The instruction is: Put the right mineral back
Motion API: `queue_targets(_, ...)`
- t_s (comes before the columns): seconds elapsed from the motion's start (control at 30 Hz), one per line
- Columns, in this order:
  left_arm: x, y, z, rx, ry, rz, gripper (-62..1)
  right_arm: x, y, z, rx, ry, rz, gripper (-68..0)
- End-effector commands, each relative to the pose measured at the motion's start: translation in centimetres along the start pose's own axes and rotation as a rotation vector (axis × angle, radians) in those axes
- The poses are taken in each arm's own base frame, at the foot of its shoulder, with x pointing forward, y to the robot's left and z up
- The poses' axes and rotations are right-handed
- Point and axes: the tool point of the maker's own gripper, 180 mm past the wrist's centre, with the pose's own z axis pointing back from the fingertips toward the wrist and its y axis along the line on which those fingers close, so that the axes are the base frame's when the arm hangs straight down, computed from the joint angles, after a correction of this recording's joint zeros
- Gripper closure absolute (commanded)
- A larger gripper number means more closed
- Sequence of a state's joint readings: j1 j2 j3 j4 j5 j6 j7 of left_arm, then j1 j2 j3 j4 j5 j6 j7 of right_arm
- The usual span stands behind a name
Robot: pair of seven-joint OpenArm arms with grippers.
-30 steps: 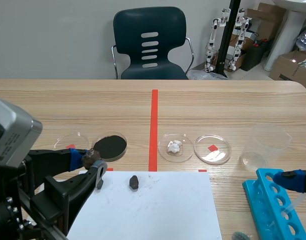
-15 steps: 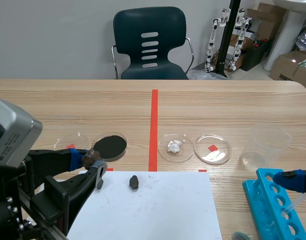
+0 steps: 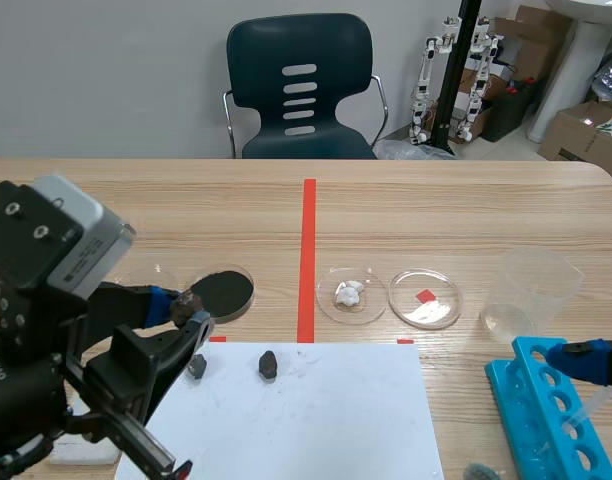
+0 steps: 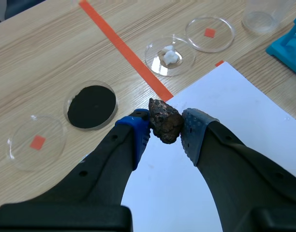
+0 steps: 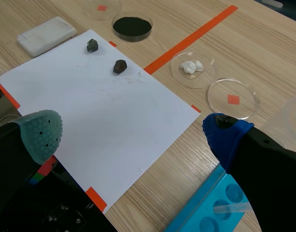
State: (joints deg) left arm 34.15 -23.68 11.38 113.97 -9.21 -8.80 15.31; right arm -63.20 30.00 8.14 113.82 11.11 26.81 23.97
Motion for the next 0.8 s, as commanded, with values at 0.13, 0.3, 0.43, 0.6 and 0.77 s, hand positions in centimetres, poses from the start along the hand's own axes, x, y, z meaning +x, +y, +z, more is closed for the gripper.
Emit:
queue_targets(0.13, -0.1, -1.6, -1.9, -0.065, -0.002, -0.001, -13.0, 0.7, -0.2, -0.1, -0.005, -0.029, -0.002, -60.4)
queue_targets(0.3, -0.9, -3.3, -4.6, -0.125, 0.045, -0.007, -13.0, 0.7, -0.2, -0.1, -0.005, -0.029, -0.002, -60.4)
queue_targets(0.43, -1.8, -4.5, -6.9, -0.163, 0.108, -0.013, -13.0, 0.7, -0.2, -0.1, -0.005, -0.029, -0.002, -60.4)
queue_targets(0.6, -2.1, -6.2, -9.6, -0.209, 0.159, 0.015, -13.0, 0.7, -0.2, -0.1, -0.005, -0.029, -0.002, -60.4)
queue_targets(0.77, -2.2, -6.3, -12.2, -0.119, 0.214, 0.110, -13.0, 0.7, -0.2, -0.1, -0.005, -0.029, -0.002, -60.4)
